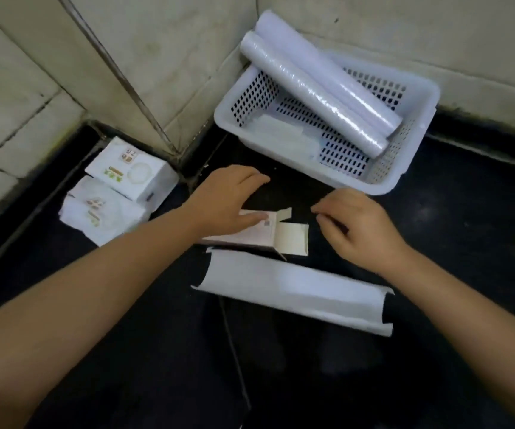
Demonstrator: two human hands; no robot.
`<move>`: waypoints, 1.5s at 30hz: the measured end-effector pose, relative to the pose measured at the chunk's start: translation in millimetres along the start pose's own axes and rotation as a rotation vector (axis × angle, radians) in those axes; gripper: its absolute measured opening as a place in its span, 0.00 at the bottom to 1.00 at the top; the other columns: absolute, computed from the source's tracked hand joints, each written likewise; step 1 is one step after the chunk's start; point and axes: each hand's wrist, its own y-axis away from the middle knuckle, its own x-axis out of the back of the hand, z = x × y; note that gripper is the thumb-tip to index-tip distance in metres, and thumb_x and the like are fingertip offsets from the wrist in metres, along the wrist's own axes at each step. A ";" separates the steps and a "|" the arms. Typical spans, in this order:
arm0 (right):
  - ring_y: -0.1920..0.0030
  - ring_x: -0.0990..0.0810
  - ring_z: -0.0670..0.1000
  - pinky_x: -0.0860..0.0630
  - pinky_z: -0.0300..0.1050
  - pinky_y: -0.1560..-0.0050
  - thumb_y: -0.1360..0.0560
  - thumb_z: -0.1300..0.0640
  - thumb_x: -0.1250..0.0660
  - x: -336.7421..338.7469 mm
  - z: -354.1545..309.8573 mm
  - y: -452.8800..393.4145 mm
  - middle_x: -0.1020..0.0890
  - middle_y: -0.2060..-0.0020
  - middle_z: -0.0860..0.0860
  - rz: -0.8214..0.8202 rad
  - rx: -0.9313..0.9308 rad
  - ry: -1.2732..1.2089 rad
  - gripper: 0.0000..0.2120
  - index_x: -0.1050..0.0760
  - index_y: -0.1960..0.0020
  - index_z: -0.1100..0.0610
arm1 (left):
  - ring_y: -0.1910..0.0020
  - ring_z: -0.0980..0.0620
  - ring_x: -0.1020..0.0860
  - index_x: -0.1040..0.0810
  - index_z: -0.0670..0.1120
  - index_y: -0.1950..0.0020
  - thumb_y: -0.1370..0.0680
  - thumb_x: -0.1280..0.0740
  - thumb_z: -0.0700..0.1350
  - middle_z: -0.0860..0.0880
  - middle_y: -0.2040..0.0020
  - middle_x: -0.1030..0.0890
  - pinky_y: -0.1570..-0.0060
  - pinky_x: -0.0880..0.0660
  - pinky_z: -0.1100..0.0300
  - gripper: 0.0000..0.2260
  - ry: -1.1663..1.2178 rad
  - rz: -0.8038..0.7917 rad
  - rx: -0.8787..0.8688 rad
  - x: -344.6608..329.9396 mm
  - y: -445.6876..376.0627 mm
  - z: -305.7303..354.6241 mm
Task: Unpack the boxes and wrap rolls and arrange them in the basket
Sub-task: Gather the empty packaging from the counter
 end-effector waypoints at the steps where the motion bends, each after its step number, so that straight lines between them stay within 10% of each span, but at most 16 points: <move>1: 0.56 0.18 0.60 0.23 0.50 0.51 0.30 0.63 0.33 -5.3 -3.3 17.5 0.16 0.58 0.63 -0.107 -0.023 0.013 0.11 0.20 0.51 0.68 | 0.35 0.40 0.28 0.32 0.39 0.31 0.29 0.29 0.53 0.38 0.34 0.27 0.36 0.31 0.47 0.32 -0.013 -0.115 0.050 -7.5 15.6 -0.2; 6: 0.36 0.31 0.54 0.35 0.48 0.37 0.24 0.49 0.39 -17.7 -5.2 76.9 0.25 0.37 0.52 -0.631 -0.467 0.339 0.20 0.32 0.34 0.54 | 0.29 0.45 0.38 0.45 0.43 0.25 0.27 0.33 0.44 0.43 0.27 0.37 0.29 0.41 0.52 0.34 -0.047 -0.304 0.241 -30.0 48.4 5.0; 10: 0.48 0.23 0.55 0.34 0.43 0.54 0.27 0.63 0.42 -7.9 -20.6 98.7 0.19 0.49 0.55 -0.546 -0.666 0.354 0.08 0.27 0.63 0.57 | 0.33 0.44 0.34 0.41 0.43 0.27 0.28 0.32 0.42 0.43 0.31 0.32 0.35 0.35 0.52 0.32 -0.022 -0.183 0.302 -20.2 48.4 19.4; 19: 0.51 0.21 0.58 0.33 0.42 0.62 0.27 0.65 0.40 80.8 -88.0 223.8 0.17 0.52 0.57 -0.111 -1.070 0.336 0.11 0.20 0.53 0.58 | 0.44 0.44 0.30 0.33 0.43 0.37 0.34 0.27 0.47 0.42 0.42 0.30 0.48 0.28 0.53 0.28 0.150 -0.093 0.003 23.5 43.8 139.2; 28: 0.50 0.21 0.58 0.26 0.45 0.60 0.29 0.68 0.42 198.6 -192.5 482.7 0.17 0.54 0.56 0.195 -1.585 0.462 0.14 0.20 0.55 0.57 | 0.63 0.48 0.28 0.39 0.47 0.54 0.34 0.29 0.52 0.52 0.59 0.30 0.74 0.39 0.62 0.21 0.225 -0.150 -0.463 46.1 60.4 428.8; 45: 0.47 0.23 0.62 0.31 0.45 0.58 0.28 0.69 0.44 252.4 -504.6 999.8 0.21 0.48 0.63 1.109 -2.404 0.481 0.10 0.26 0.52 0.63 | 0.39 0.41 0.32 0.33 0.41 0.37 0.28 0.31 0.53 0.40 0.39 0.30 0.42 0.31 0.50 0.26 0.242 -0.037 -1.415 11.5 406.9 1067.3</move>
